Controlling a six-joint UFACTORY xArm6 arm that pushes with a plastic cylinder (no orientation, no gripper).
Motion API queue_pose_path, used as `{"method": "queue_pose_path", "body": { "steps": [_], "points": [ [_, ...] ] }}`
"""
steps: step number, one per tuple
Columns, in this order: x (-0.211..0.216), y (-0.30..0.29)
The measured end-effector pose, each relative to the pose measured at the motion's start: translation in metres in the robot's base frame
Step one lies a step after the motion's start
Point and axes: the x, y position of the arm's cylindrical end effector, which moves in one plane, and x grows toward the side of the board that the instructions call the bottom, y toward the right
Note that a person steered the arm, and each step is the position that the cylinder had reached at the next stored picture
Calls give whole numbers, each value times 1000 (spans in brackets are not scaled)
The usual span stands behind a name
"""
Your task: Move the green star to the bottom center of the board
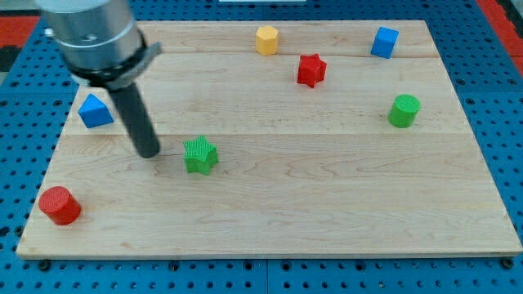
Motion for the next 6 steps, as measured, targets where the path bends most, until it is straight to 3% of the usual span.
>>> {"method": "queue_pose_path", "body": {
  "steps": [1, 3, 4, 5, 6],
  "points": [
    [5, 72],
    [-30, 75],
    [-15, 109],
    [39, 122],
    [62, 122]
  ]
}}
